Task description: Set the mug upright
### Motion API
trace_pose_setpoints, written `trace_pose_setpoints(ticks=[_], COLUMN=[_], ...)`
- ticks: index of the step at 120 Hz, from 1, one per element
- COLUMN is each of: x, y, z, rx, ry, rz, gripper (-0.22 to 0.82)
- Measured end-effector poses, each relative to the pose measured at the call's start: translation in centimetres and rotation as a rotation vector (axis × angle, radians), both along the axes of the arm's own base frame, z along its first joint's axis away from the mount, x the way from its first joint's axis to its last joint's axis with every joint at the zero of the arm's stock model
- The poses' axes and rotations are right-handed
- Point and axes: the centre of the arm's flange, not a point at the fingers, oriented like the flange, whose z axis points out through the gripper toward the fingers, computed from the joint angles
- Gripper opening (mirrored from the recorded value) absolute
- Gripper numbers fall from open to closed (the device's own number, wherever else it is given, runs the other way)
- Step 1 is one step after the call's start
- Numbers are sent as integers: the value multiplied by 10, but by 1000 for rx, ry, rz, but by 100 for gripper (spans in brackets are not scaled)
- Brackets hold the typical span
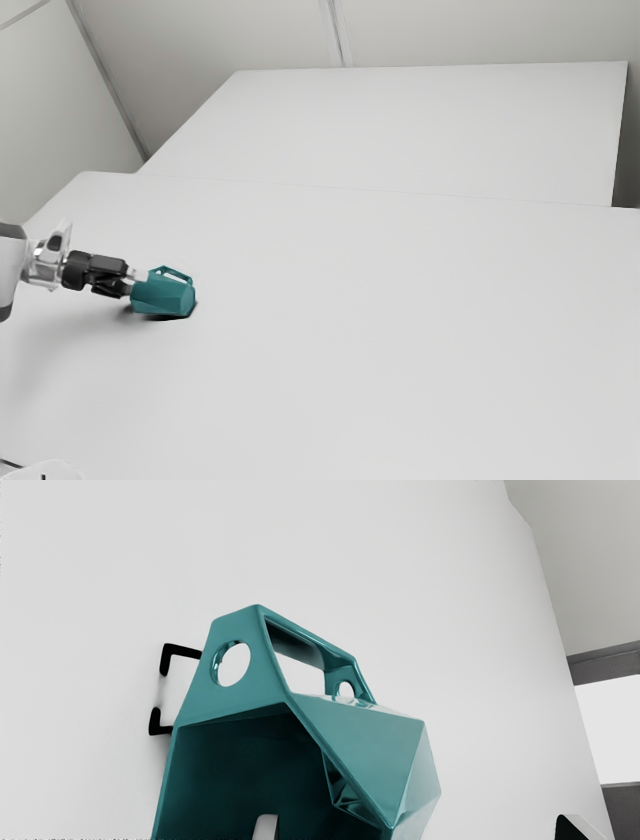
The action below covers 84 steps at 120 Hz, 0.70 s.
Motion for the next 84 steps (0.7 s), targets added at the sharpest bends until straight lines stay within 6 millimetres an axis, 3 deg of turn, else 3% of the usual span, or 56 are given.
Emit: trace_pose_setpoints(ticks=[41, 66, 84], x=[17, 15, 11], y=[-24, -19, -14], z=[-2, -2, -2], rx=[-48, -68, -81], ry=[130, 182, 207], rz=[45, 89, 115], gripper=[60, 24, 8])
